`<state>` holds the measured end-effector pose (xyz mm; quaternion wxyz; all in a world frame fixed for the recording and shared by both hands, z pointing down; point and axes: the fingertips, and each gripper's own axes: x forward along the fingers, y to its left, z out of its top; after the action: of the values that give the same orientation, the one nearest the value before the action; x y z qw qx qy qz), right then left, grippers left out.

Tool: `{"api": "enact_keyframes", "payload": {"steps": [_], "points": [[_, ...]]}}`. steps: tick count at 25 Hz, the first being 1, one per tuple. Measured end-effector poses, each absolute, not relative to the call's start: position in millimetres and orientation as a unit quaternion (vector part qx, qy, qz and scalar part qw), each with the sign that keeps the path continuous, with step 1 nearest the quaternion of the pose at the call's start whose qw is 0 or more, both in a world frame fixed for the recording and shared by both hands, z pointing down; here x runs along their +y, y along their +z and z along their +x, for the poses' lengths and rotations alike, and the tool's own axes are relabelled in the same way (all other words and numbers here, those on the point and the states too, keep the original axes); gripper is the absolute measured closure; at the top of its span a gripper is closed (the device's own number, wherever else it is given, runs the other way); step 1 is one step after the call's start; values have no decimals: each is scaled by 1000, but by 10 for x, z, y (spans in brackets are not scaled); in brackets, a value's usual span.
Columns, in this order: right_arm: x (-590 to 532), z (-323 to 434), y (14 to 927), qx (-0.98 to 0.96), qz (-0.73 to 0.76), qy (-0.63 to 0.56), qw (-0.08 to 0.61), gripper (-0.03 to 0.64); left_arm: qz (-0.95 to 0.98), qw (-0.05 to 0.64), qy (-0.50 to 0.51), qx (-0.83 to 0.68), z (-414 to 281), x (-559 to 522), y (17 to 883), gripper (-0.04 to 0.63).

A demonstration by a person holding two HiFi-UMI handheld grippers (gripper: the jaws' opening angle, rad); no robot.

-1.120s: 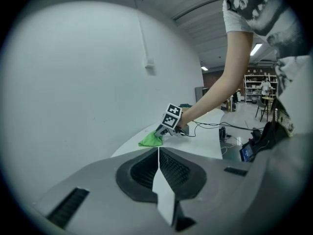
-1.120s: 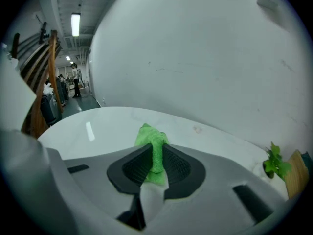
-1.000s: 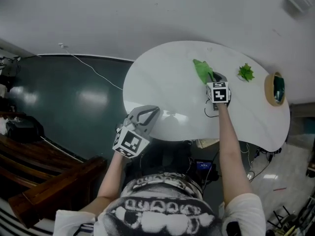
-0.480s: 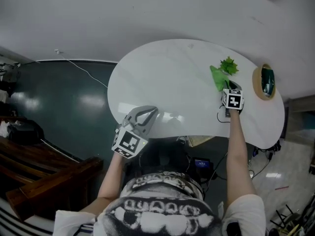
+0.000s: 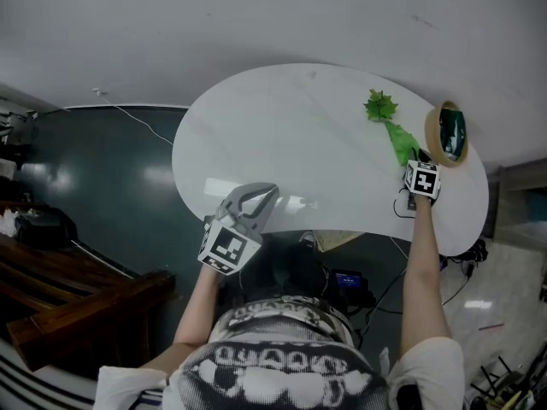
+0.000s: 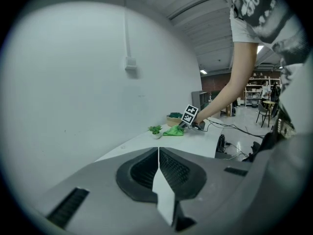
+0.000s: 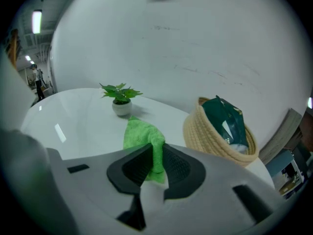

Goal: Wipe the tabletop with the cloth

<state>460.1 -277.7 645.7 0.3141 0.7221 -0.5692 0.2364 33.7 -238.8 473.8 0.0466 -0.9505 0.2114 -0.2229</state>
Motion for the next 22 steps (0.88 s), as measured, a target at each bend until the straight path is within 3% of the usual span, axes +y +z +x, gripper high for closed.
{"api": "enact_keyframes", "payload": {"steps": [5, 9, 15, 22], "points": [[-2584, 4827, 6413, -553, 732, 236, 320, 554, -946, 50, -239, 213, 302, -2381, 4773, 589], [-2643, 4516, 6221, -587, 724, 215, 293, 554, -946, 49, -238, 216, 197, -2421, 4803, 589], [-2992, 3413, 5837, -665, 682, 171, 254, 554, -943, 52, -243, 223, -125, -2560, 4808, 589], [-3714, 1538, 5539, -752, 611, 143, 201, 554, -938, 46, -240, 245, -781, -2754, 4811, 589]]}}
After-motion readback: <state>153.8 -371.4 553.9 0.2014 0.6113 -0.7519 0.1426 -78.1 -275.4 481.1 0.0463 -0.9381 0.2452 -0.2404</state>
